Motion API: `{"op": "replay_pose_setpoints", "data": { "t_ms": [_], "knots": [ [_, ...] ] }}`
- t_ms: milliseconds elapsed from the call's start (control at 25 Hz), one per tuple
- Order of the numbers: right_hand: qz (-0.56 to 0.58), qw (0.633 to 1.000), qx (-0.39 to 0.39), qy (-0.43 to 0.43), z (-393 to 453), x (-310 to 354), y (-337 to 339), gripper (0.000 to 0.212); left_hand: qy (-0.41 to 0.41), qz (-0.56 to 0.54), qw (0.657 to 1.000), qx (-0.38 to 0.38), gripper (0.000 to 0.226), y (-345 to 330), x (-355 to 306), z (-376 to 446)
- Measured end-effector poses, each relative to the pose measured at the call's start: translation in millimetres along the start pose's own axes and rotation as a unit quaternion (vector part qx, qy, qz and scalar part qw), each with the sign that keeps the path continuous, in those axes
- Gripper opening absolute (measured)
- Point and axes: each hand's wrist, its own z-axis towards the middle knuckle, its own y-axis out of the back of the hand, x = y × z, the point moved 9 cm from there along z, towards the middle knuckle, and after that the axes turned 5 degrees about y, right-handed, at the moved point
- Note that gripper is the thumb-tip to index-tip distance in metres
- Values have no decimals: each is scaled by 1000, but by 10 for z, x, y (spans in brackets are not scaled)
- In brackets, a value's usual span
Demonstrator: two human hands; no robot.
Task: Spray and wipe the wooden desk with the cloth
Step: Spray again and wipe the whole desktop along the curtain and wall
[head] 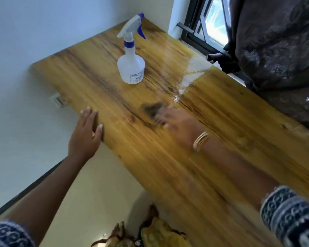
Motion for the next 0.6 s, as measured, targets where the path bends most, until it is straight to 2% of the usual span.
{"op": "replay_pose_setpoints", "data": {
  "t_ms": [40,120,160,240,320,400,440,520,600],
  "knots": [
    [-21,993,-35,-109,-19,-665,145,45,4,-5,1000,7,60,-45,-20,-59],
    [-36,944,-59,-321,-249,-1846,330,45,0,10,1000,13,64,-93,-47,-146],
    [-15,916,-67,-396,-358,-2190,362,48,0,18,1000,15,64,-101,-35,-148],
    [-9,887,-70,-456,-318,-2295,323,55,8,29,999,26,65,-105,-1,-144],
    [-41,919,-53,-388,22,-1700,276,48,6,34,999,28,65,-111,0,-148],
    [-43,972,-26,-229,387,-690,71,45,7,22,1000,21,64,-95,-9,-152],
    [-22,987,-22,-158,486,-113,-56,44,9,17,1000,19,63,-101,-8,-163],
    [24,999,-5,-41,536,967,-311,44,0,13,1000,16,64,-107,-3,-165],
    [61,997,26,31,501,1604,-503,45,-21,15,1000,14,64,-97,26,-145]
  ]
}}
